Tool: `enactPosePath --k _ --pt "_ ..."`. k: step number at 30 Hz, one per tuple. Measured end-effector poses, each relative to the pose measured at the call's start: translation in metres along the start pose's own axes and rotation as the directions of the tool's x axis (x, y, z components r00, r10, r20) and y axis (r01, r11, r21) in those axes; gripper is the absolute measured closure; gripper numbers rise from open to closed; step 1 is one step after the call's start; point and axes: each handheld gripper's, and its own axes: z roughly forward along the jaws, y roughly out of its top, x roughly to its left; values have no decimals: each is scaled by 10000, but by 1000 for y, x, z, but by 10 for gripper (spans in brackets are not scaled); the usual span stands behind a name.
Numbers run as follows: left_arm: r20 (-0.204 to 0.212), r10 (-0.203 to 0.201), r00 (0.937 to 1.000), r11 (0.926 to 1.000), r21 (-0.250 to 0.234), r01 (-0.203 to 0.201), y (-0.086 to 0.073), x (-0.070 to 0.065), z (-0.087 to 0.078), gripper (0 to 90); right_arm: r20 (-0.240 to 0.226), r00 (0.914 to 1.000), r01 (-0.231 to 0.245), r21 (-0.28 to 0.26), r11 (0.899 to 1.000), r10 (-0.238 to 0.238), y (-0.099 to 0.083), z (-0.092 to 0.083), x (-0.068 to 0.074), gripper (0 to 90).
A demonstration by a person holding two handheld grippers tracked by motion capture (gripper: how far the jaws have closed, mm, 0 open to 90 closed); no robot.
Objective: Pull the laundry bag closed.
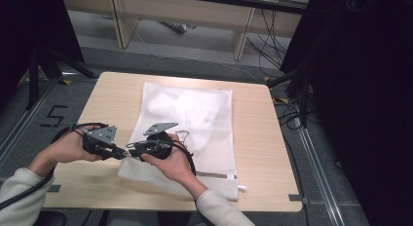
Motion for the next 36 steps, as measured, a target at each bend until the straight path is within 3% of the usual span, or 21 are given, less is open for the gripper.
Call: enactPosePath --k 17,22,24,26,30,33,36 --pt "41 -93 9999 9999 94 92 2 -1 0 813 -85 9989 -457 169 9988 458 -6 9 -7 726" --pt "3 -59 10000 9999 134 59 2 -2 -1 813 -218 9989 -415 -61 9991 413 -5 13 -7 725" --pt "-61 131 9999 9998 165 -130 3 -1 -1 813 -306 9980 -551 127 9984 555 -2 14 -5 725" --pt "-27 -11 10000 9998 180 12 3 -2 0 814 -301 9987 -404 162 9991 409 -1 16 -5 725" --pt "-40 106 9999 9998 171 -106 3 -2 -1 814 -327 9988 -348 209 9992 354 1 19 -5 726" --pt "-26 18 10000 9998 205 -18 4 -2 0 814 -433 9971 -608 316 9976 622 0 21 -5 726" --pt "-51 188 9998 9995 260 -187 5 -2 -1 814 -491 9972 -541 446 9975 562 0 25 -5 741"
